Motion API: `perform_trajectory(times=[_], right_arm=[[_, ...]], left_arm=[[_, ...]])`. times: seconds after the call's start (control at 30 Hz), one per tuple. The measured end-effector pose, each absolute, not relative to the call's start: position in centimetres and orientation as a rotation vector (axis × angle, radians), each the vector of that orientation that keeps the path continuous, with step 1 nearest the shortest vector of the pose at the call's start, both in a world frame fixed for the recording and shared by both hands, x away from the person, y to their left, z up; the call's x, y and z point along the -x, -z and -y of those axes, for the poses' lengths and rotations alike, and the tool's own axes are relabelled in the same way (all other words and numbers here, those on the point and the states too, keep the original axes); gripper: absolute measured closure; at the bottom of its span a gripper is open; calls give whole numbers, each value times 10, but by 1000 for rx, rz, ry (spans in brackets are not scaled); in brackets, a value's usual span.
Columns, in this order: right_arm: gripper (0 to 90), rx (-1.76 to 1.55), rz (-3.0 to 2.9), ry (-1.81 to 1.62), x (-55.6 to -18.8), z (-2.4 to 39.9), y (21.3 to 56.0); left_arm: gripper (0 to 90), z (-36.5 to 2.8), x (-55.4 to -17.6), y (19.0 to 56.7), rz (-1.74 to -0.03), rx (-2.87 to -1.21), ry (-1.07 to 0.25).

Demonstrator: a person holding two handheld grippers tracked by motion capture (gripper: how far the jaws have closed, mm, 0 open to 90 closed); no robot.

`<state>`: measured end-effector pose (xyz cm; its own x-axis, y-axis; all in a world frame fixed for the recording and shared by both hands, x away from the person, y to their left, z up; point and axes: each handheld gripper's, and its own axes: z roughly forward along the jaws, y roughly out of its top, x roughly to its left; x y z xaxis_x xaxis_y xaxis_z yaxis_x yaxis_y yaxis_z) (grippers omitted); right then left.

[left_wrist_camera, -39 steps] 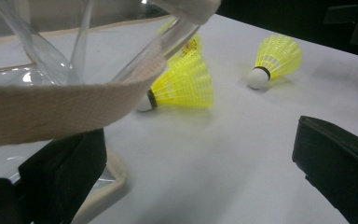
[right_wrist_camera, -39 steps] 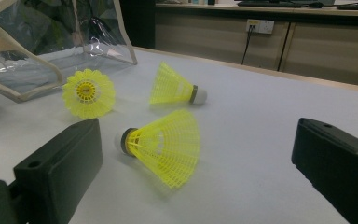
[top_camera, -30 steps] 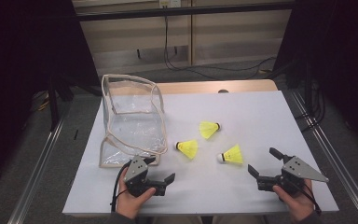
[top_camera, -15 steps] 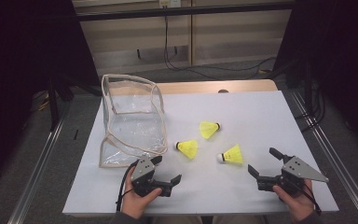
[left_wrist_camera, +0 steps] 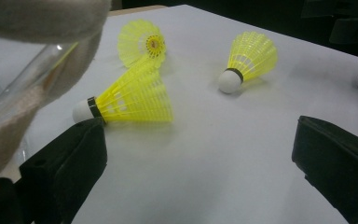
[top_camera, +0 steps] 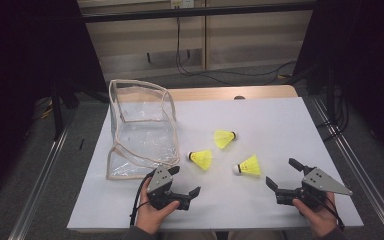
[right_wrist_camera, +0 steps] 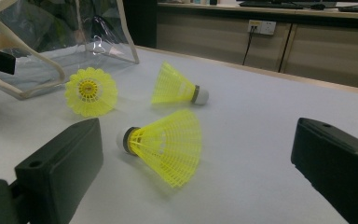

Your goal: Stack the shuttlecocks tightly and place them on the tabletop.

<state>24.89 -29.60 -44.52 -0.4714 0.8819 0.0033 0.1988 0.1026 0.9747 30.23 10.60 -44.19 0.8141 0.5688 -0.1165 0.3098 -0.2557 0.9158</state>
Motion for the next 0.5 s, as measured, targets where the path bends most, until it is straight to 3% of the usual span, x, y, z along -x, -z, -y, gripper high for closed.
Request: perform_trajectory(times=[0.5], right_arm=[[19, -1055, -1765, -1408, -249, 296, 445]], left_arm=[[32, -90, -302, 441, -639, -1871, -256]])
